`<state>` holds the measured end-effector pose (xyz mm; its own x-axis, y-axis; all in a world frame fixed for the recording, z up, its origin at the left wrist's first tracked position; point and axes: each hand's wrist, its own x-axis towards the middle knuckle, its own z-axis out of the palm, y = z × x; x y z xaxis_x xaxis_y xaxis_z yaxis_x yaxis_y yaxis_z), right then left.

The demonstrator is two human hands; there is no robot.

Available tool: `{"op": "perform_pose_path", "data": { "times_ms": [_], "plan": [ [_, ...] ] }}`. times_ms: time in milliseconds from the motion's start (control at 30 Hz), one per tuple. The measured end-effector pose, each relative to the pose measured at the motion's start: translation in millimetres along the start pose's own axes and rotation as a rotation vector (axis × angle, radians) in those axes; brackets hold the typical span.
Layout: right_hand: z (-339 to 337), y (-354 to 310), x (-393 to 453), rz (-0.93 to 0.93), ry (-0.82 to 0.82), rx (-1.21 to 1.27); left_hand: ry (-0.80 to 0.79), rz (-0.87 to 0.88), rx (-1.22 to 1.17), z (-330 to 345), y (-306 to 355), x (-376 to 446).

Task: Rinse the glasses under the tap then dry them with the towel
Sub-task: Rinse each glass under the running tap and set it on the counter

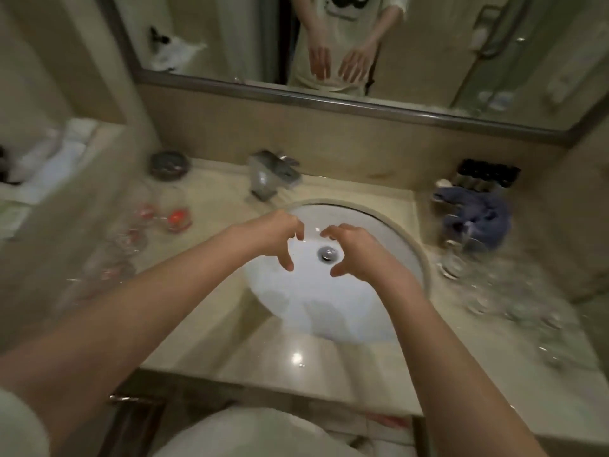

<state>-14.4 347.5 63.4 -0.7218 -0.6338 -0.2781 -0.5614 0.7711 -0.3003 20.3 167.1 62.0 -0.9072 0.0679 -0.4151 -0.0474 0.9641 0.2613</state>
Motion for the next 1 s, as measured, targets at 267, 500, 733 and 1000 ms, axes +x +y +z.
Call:
{"op": "perform_pose_path", "data": {
  "times_ms": [267, 500, 733, 1000],
  "plan": [
    [26, -164, 84, -0.22, -0.081, -0.049, 0.093, -0.242, -0.11, -22, -165, -91],
    [41, -228, 126, -0.348, -0.103, -0.091, 0.19, -0.387, -0.316, -13, -236, -135],
    [46, -243, 161, -0.33, -0.175, -0.083, 0.164, -0.385, -0.405, -4, -254, -119],
    [49, -241, 215, -0.253, -0.134, -0.027, 0.212, -0.334, -0.385, -21, -280, -63]
  ]
}}
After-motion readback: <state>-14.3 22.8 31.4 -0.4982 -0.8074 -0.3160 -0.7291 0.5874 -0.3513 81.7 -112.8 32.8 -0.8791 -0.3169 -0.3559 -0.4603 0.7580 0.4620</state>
